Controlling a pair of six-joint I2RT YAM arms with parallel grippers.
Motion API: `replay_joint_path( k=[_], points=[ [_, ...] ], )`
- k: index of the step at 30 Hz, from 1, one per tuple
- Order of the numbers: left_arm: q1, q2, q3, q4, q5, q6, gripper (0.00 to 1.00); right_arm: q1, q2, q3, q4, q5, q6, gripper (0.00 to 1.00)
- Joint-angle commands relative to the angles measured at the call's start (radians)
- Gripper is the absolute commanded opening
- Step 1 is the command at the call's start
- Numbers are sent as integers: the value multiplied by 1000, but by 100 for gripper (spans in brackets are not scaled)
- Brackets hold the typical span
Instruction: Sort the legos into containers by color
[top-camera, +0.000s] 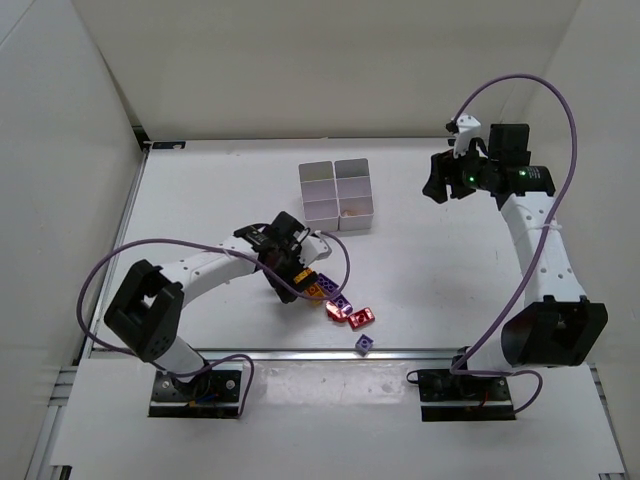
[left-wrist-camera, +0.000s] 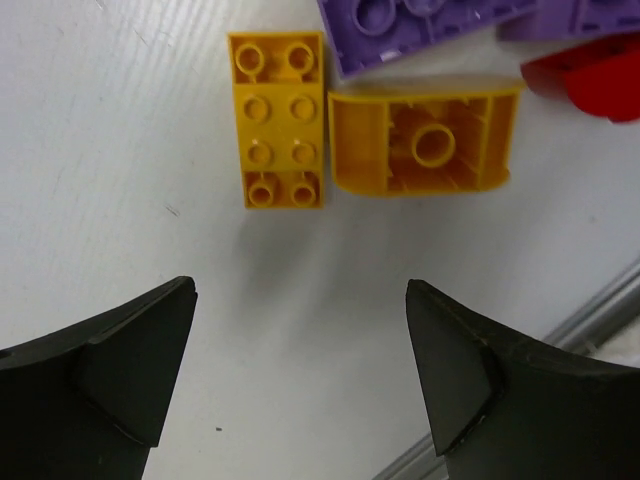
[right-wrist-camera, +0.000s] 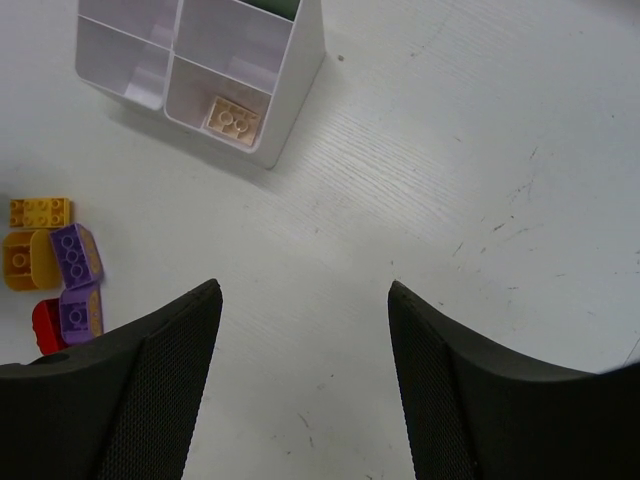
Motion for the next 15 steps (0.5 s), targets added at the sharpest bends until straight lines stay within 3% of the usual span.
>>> replay_joint_path(
  k=[1, 10, 15],
  points=[
    [-11, 35, 4, 109, -66, -36, 97, -10, -37, -8, 15, -15, 14, 71],
    [-13, 124, 47, 165, -23, -73, 95, -31, -51, -34, 13, -14, 9, 72],
    [-13, 141, 64, 189, -22, -79, 89, -31, -52, -45, 19, -14, 11, 72]
  ],
)
